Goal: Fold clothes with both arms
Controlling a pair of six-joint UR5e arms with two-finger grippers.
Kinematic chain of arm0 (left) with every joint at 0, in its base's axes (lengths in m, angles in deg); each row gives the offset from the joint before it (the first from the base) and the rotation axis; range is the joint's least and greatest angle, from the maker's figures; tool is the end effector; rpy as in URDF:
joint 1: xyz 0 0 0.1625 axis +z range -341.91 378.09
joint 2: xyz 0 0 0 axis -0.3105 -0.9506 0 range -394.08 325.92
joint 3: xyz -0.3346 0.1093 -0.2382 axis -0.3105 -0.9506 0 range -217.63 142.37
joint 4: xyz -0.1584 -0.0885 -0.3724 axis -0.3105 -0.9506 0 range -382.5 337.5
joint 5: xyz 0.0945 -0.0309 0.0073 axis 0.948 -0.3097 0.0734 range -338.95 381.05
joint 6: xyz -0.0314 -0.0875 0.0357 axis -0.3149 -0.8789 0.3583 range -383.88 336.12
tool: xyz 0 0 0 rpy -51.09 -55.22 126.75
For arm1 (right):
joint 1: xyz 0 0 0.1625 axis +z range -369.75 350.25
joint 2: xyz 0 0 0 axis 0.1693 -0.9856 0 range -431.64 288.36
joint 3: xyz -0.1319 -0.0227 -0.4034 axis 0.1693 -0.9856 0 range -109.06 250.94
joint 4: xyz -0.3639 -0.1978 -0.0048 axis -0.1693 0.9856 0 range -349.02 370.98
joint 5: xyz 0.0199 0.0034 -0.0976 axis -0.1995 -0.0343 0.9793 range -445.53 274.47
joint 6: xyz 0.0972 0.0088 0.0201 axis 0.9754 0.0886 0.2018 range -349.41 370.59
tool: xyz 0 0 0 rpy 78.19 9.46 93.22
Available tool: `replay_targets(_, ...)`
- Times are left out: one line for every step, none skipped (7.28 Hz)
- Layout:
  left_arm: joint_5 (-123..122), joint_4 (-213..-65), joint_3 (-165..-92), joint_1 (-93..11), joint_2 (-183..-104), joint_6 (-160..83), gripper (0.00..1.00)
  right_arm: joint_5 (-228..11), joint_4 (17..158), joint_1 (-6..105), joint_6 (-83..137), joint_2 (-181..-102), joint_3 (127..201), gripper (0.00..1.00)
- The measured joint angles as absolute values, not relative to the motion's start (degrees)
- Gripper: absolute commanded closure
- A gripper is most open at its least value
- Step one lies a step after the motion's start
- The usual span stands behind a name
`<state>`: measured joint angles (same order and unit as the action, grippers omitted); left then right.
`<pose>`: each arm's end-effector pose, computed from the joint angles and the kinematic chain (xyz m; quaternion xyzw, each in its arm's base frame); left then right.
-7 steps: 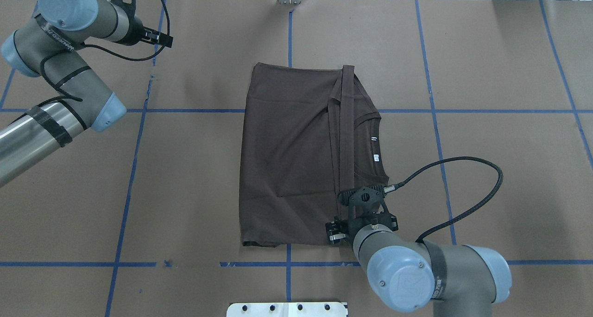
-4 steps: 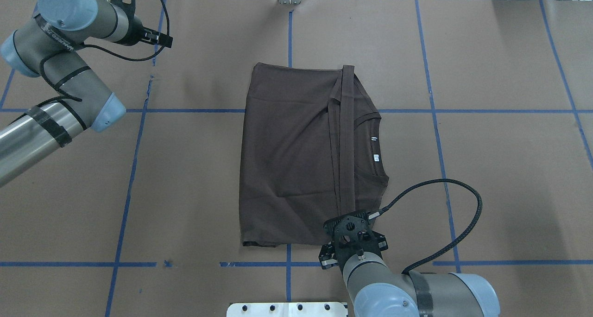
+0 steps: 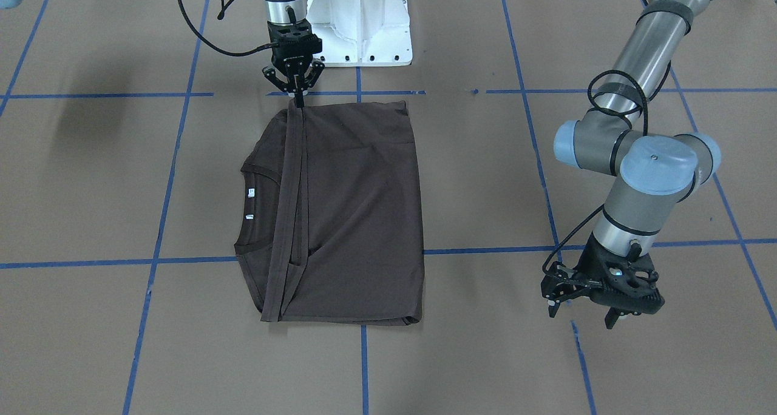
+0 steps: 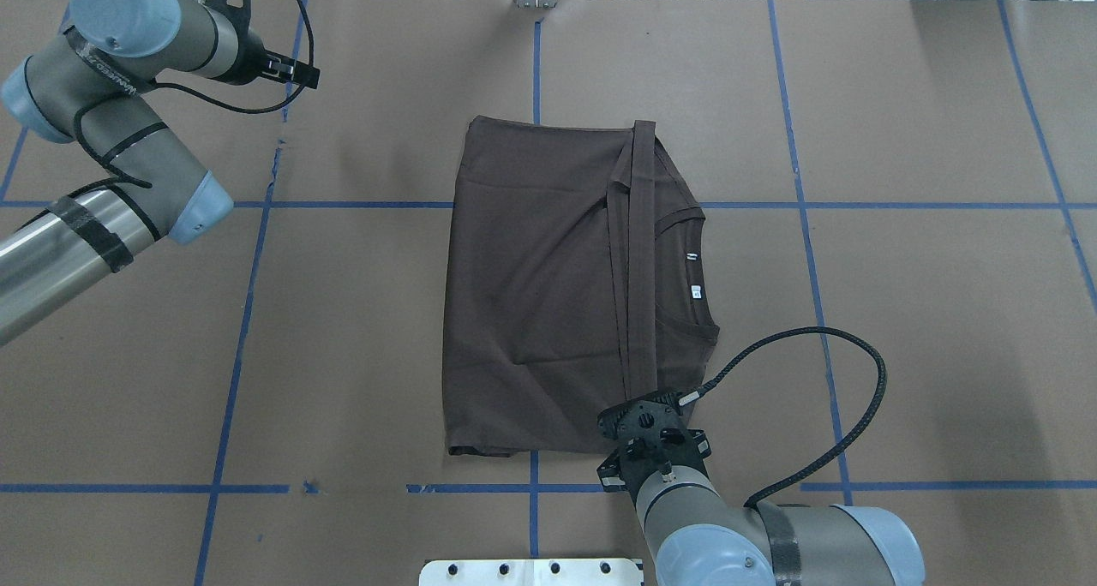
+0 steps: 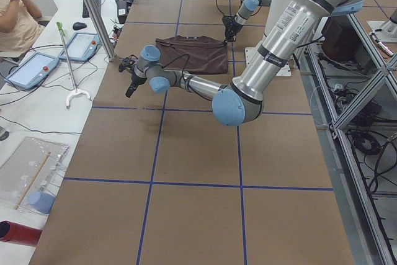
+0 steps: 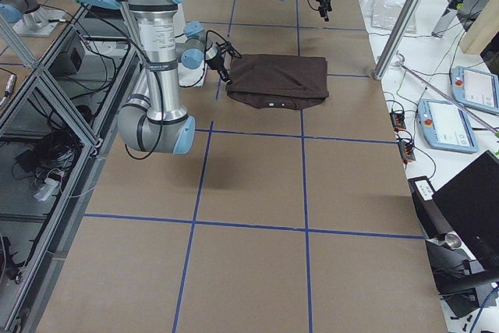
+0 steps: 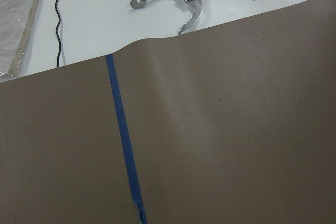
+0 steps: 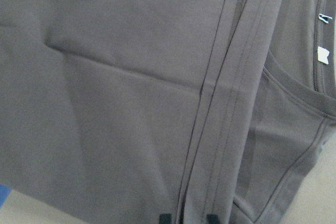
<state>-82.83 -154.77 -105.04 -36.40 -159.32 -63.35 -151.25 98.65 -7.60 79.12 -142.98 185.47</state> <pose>0.3549 -0.6857 0.3978 0.2979 0.3637 0.0252 0.8822 -0.5497 -0.1951 0.2893 0.2672 -0.3305 -0.0711 0.9024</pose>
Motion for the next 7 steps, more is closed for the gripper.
replay_targets(-82.83,-154.77,-105.04,-36.4,-159.32,-63.34,0.0,-151.0,98.67,-7.5,79.12,-143.03,185.47,1.0)
replay_targets(-82.83,-154.77,-105.04,-36.4,-159.32,-63.35,0.0,-150.76,98.68,-7.38,79.15,-143.06,185.46,1.0)
replay_targets(-82.83,-154.77,-105.04,-36.4,-159.33,-63.34,0.0,-150.67,98.69,-7.24,79.3,-143.22,185.59,1.0)
replay_targets(-82.83,-154.77,-105.04,-36.4,-159.34,-63.35,0.0,-150.67,98.67,-7.09,79.62,-143.92,186.19,1.0)
replay_targets(-82.83,-154.77,-105.04,-36.4,-159.36,-63.34,0.0,-150.71,98.64,-7.02,79.99,-145.77,187.55,1.0)
replay_targets(-82.83,-154.77,-105.04,-36.37,-159.35,-63.41,0.0,-150.72,98.62,-7.09,81.01,-148.35,189.12,1.0)
replay_targets(-82.83,-154.77,-105.04,-36.31,-159.35,-63.69,0.0,-150.73,98.61,-7.26,83.24,-150.58,189.93,1.0)
